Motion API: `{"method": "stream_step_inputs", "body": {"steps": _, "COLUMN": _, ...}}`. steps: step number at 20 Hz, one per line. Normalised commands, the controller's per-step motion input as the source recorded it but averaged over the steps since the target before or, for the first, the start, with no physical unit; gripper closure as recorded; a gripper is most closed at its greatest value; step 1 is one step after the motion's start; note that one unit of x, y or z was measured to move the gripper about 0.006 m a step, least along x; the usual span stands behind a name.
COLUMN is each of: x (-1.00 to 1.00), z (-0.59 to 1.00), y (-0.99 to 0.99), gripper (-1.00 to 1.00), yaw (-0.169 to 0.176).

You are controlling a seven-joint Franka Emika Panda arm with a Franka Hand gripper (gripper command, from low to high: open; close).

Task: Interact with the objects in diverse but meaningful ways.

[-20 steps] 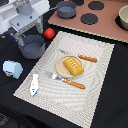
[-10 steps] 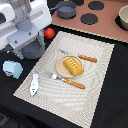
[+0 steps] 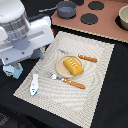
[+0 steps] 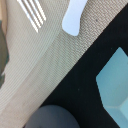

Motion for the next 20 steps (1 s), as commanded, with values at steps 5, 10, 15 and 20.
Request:
{"method": "stream_step_inputs", "body": {"steps": 5, "x": 0.51, "z": -0.15, "y": -0.4, "gripper": -1.0, "yaw": -0.077}}
{"method": "stream_step_inputs", "body": {"steps": 10, "x": 0.44, "z": -0.21, "y": -0.37, "gripper": -1.0, "yaw": -0.046}}
{"method": "stream_step_inputs", "body": {"steps": 15, "x": 0.41, "z": -0.25, "y": -0.23, "gripper": -1.0, "yaw": -0.056}}
{"method": "stream_step_inputs", "body": {"steps": 20, "x": 0.37, "z": -0.28, "y": -0.13, "gripper": -1.0, "yaw": -0.054}}
